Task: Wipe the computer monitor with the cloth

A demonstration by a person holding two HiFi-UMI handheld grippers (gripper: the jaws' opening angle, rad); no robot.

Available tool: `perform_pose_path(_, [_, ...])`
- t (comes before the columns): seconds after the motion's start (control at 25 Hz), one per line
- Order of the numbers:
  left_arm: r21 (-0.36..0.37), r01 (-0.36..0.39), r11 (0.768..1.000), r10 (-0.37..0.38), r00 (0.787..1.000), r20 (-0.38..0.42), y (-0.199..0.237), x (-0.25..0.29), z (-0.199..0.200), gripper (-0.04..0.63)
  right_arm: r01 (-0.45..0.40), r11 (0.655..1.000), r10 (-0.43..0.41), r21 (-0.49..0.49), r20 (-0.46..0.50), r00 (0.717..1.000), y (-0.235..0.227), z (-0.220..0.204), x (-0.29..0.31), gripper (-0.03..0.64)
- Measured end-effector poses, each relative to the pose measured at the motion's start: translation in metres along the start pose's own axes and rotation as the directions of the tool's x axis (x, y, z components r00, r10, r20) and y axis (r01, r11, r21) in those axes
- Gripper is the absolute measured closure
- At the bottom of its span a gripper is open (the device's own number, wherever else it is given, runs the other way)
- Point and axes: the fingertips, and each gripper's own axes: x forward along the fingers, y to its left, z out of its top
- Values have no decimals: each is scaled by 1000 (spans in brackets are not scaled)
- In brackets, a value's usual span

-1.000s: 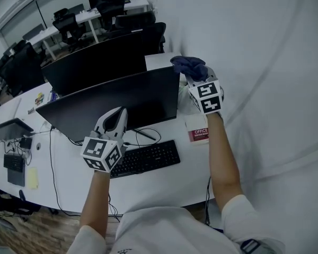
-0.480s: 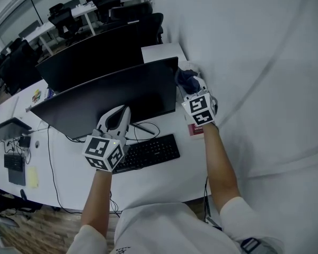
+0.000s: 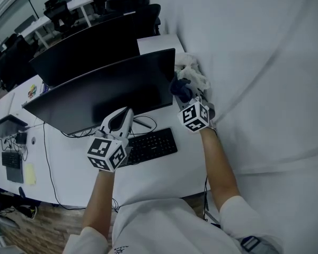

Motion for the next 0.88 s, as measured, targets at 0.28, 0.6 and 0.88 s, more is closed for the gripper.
perform_pose_path(0.28, [-2,12,1000,-12,1000,0,-2,-3,-10,589,-59,998,61,28,-69,996,44,-42,13,512])
perform_pose_path(0.6, [-39,39,998,-39,999,-23,-12,5,-43,589,-115,988,129,99,-150,980,86,-92,33,512])
perform_pose_path(0.88, [-72,-1,997,-3,998,-64,0,2,-77,589,-144,977,172,159,-183,968,111,-121,42,512])
